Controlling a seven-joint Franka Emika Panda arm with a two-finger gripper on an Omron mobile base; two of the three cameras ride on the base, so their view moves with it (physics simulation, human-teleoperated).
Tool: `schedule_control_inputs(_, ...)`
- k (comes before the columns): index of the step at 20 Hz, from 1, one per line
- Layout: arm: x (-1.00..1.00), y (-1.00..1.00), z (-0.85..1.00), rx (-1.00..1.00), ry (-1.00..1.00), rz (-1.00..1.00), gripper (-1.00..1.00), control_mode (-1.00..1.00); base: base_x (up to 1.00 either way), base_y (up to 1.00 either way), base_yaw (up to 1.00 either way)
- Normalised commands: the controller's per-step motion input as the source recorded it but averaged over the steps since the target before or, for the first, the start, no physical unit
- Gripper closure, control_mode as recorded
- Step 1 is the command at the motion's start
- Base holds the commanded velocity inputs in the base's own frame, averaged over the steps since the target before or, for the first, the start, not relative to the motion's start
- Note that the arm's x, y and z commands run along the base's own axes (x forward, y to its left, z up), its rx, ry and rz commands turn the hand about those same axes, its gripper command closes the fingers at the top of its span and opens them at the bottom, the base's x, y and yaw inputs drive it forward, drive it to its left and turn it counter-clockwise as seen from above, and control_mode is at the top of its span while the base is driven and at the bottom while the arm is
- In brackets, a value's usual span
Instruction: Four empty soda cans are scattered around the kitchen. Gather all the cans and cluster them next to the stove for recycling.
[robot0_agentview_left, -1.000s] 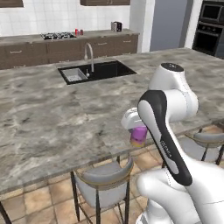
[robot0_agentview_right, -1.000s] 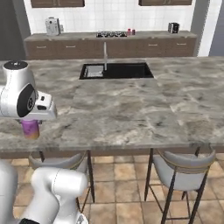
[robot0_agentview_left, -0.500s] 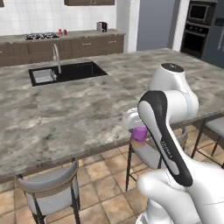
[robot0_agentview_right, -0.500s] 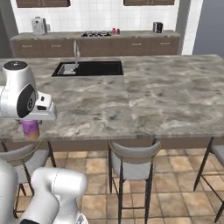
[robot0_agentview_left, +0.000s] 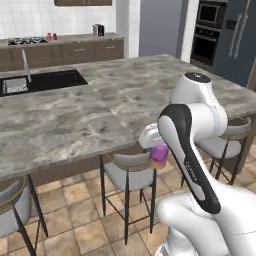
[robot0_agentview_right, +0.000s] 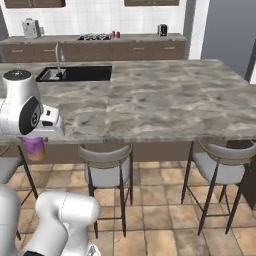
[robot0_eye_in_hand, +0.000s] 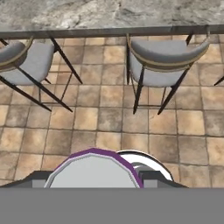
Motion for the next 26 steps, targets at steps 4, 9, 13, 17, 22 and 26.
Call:
schedule_control_inputs(4, 0.00, 0.00, 0.00, 0.00, 0.00, 0.00, 1.00, 1.00, -0.20, -1.00, 0.00)
schedule_control_inputs(9, 0.00, 0.00, 0.00, 0.00, 0.00, 0.00, 1.00, 1.00, -0.15, -1.00, 0.00)
schedule_control_inputs(13, 0.00, 0.00, 0.00, 0.00, 0.00, 0.00, 1.00, 1.00, -0.19, -1.00, 0.00)
schedule_control_inputs(17, 0.00, 0.00, 0.00, 0.00, 0.00, 0.00, 1.00, 1.00, -0.18, -1.00, 0.00)
schedule_control_inputs(22, 0.00, 0.00, 0.00, 0.00, 0.00, 0.00, 1.00, 1.00, -0.08, -1.00, 0.00)
schedule_control_inputs(26, 0.00, 0.00, 0.00, 0.00, 0.00, 0.00, 1.00, 1.00, -0.04, -1.00, 0.00)
